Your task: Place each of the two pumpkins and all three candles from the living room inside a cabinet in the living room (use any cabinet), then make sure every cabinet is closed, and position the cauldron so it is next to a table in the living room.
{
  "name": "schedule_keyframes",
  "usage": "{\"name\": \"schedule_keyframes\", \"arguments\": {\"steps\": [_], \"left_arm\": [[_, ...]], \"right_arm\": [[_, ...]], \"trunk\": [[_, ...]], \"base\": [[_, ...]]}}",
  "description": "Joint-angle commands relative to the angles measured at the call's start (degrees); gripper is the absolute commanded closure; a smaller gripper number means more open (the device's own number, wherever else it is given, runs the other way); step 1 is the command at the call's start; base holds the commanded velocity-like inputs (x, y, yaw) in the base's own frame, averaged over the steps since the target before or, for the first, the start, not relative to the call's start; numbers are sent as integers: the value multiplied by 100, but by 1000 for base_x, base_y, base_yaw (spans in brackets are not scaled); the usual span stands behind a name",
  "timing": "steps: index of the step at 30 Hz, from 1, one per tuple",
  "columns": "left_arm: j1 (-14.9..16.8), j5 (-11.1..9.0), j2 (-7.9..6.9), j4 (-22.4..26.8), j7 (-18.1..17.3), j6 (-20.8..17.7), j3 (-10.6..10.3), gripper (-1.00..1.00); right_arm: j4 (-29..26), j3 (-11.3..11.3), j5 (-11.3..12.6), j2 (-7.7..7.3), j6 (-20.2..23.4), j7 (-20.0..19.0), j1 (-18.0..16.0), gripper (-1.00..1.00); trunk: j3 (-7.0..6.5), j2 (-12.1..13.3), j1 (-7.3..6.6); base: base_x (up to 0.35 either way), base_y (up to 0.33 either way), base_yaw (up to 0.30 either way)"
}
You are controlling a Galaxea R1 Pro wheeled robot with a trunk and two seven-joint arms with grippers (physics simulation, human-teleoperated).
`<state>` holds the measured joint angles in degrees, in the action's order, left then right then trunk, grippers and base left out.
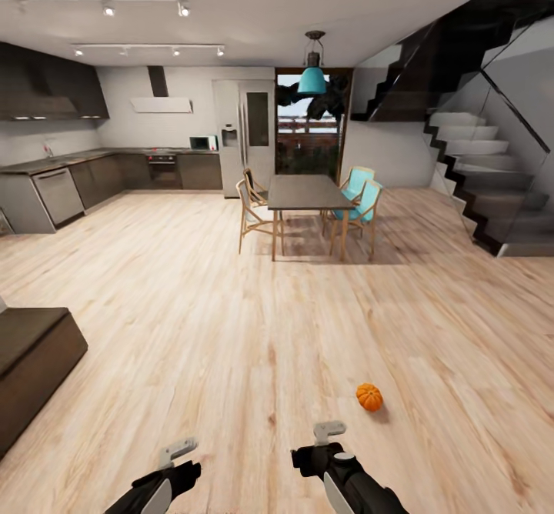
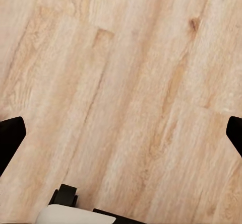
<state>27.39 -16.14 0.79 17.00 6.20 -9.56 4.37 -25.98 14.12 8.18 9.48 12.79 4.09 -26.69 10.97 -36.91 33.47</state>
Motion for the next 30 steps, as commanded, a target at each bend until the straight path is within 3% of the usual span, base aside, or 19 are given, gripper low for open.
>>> {"name": "schedule_keyframes", "arguments": {"steps": [1, 9, 14, 23, 30], "left_arm": [[-3, -2, 6, 14, 8, -34, 42, -100], [-21, 12, -9, 11, 12, 95, 46, -100], [-23, -1, -10, 6, 20, 299, 45, -100], [-27, 3, -8, 5, 21, 340, 38, -100], [-30, 6, -8, 5, 22, 341, 37, -100]], "right_arm": [[-13, 47, 58, -7, 30, 45, -3, -100], [-13, 47, 52, -2, 26, 48, 1, -100], [-13, 47, 52, 1, 25, 48, -2, -100], [-20, 55, 52, -7, -35, 13, 12, -100], [-22, 70, 43, -12, -360, 4, 31, -100]], "trunk": [[9, -7, 2], [9, -7, 2], [9, -7, 2], [9, -7, 2], [9, -7, 2]], "base": [[0, 0, 292], [72, 0, 292], [287, 0, 292], [322, -21, 282], [325, -119, 62]]}}
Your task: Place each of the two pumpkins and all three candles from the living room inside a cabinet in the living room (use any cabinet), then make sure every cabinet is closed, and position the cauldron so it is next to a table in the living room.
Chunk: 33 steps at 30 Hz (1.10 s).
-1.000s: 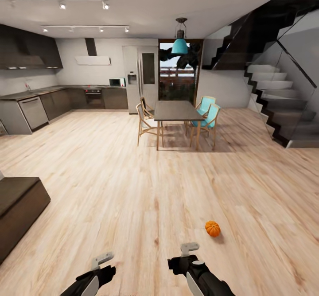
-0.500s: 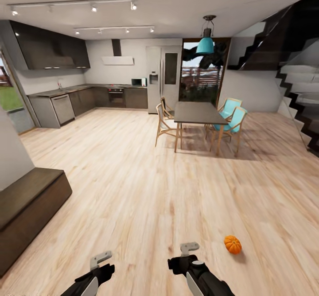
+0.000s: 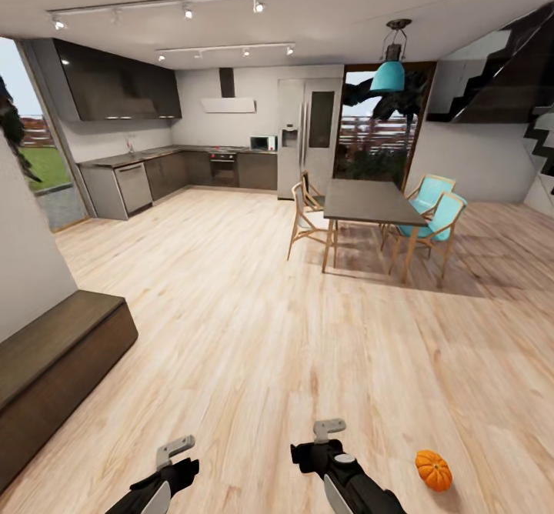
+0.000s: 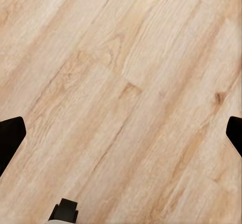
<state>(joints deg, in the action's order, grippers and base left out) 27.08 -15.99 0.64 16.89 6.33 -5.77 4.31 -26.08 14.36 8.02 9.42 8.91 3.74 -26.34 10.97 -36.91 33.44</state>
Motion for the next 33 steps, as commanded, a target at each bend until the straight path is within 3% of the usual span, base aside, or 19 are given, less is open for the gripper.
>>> {"name": "schedule_keyframes", "arguments": {"steps": [1, 19, 33], "left_arm": [[3, -10, 6, 16, 9, -38, 43, -100], [0, -11, 6, 16, 9, -38, 43, -100], [-1, -10, 6, 16, 4, -38, 43, -100]], "right_arm": [[-11, 45, 62, -8, 20, 39, -3, -100], [-11, 46, 69, -1, 31, 72, -3, -100], [-11, 50, 59, 7, 32, 83, -3, -100]], "trunk": [[9, -7, 5], [9, -7, 5], [9, -7, 5]], "base": [[325, -120, 7], [327, -17, 6], [244, -13, 257]]}}
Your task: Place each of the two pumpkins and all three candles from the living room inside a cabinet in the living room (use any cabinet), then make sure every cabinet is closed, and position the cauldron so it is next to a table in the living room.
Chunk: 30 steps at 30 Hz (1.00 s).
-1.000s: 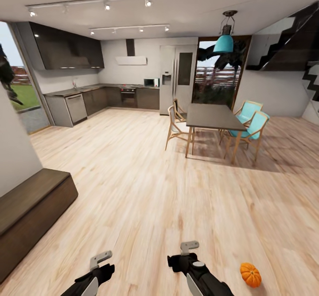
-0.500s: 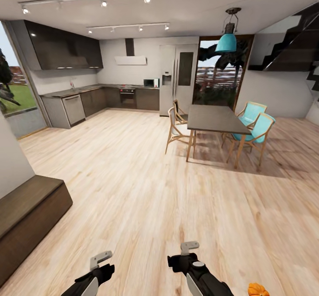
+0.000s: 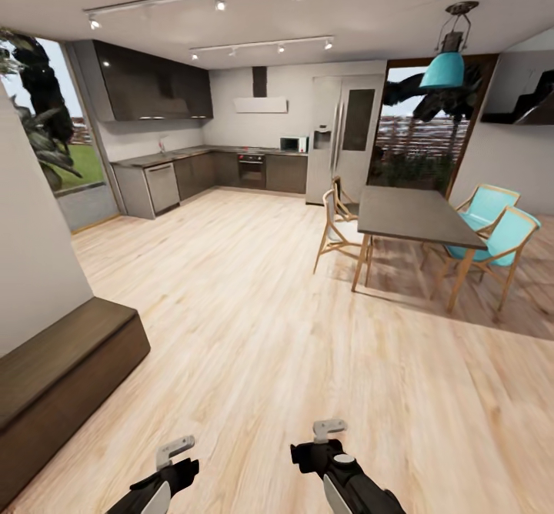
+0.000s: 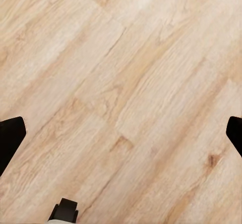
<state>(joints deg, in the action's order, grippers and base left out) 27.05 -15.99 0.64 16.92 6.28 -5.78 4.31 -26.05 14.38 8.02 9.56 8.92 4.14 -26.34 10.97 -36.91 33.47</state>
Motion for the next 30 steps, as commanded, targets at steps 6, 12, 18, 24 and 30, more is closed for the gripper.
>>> {"name": "schedule_keyframes", "arguments": {"steps": [6, 12, 18, 24, 30], "left_arm": [[2, -9, 6, 13, 7, -37, 44, -100], [2, -9, 6, 13, 8, -37, 44, -100], [2, -9, 6, 13, 10, -37, 44, -100], [2, -9, 6, 13, 11, -37, 44, -100], [2, -9, 6, 13, 12, -37, 44, -100]], "right_arm": [[-14, 48, 59, -6, 31, 43, -2, -100], [-14, 48, 55, -6, 31, 43, -2, -100], [-14, 48, 51, -2, 34, 43, -2, -100], [-12, 48, 50, 2, 39, 43, -2, -100], [-12, 48, 50, 2, 40, 43, -2, -100]], "trunk": [[9, -7, 2], [9, -7, 2], [9, -7, 2], [9, -7, 2], [9, -7, 2]], "base": [[14, -5, 292], [1, 0, 292], [94, -63, 292], [200, -159, 292], [249, -94, 292]]}}
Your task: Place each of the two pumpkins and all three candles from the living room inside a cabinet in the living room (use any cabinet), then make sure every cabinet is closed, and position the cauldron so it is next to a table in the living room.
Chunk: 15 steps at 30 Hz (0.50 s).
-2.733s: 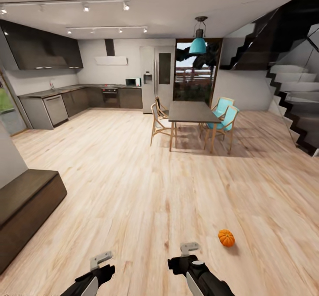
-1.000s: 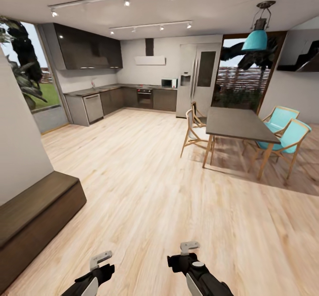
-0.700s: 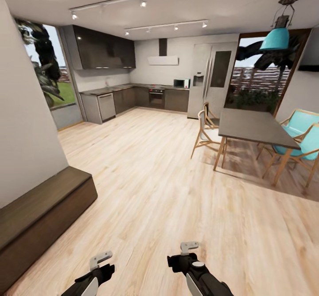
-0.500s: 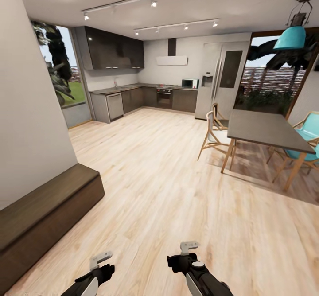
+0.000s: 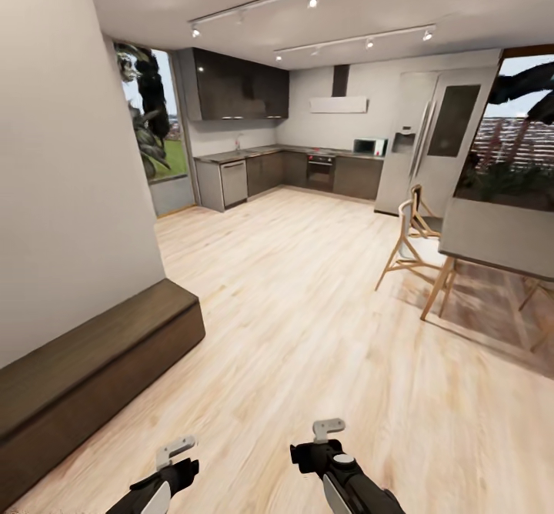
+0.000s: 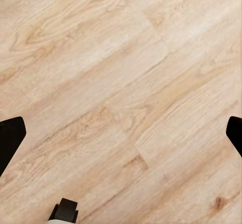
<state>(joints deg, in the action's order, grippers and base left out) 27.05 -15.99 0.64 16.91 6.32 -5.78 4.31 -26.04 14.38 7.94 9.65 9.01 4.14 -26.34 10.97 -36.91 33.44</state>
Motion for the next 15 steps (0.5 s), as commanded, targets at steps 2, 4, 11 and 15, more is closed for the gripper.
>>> {"name": "schedule_keyframes", "arguments": {"steps": [2, 4, 11, 15], "left_arm": [[2, -10, 6, 14, 7, -37, 43, -100], [2, -10, 6, 14, 6, -37, 43, -100], [2, -10, 6, 14, 9, -37, 43, -100], [2, -10, 6, 14, 10, -37, 43, -100]], "right_arm": [[-15, 47, 59, -7, 30, 43, -3, -100], [-15, 47, 59, -7, 30, 43, -3, -100], [-13, 47, 58, -7, 30, 43, -3, -100], [-13, 47, 59, -7, 30, 43, -3, -100]], "trunk": [[9, -7, 4], [9, -7, 4], [9, -7, 4], [9, -7, 4]], "base": [[224, -89, 292], [179, -89, 292], [77, -31, 292], [6, -1, 292]]}}
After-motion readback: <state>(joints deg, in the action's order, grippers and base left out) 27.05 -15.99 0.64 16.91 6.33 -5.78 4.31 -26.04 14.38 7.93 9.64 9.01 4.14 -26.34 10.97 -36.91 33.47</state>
